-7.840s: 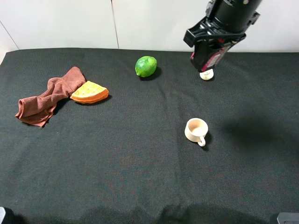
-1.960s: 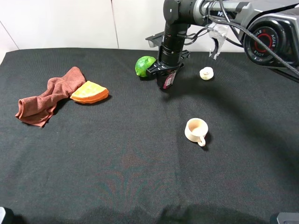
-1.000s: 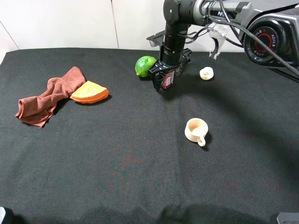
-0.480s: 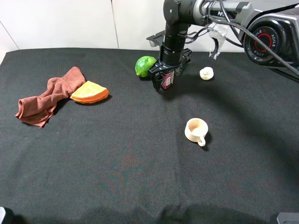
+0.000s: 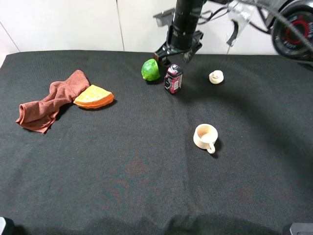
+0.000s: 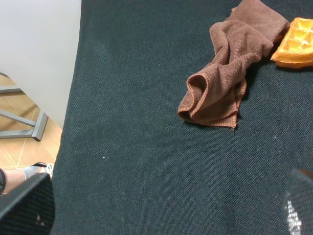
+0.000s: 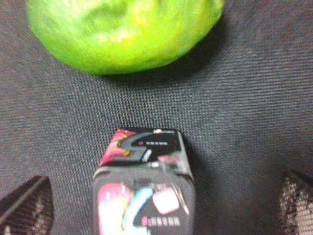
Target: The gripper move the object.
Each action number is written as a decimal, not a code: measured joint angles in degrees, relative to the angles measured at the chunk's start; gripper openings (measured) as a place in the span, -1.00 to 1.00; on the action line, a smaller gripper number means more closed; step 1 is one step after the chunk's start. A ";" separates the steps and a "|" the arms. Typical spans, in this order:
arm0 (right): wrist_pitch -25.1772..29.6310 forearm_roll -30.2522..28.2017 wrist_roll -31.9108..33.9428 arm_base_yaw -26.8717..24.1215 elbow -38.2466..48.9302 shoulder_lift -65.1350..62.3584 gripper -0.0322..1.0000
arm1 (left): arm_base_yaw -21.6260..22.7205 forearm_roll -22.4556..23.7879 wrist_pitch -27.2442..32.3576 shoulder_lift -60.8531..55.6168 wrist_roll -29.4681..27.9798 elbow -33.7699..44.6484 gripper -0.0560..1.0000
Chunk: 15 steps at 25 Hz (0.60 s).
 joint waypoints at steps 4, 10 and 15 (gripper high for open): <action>0.10 -0.70 0.31 0.00 0.00 -3.63 0.41 | 0.00 0.00 0.00 0.00 0.00 0.00 0.98; 0.15 -2.49 3.13 -1.27 0.16 -8.66 0.41 | 0.00 0.00 0.00 0.00 0.00 0.00 0.98; 0.15 -3.00 4.16 -3.93 4.57 -14.90 0.41 | 0.00 0.00 0.00 0.00 0.00 0.00 0.98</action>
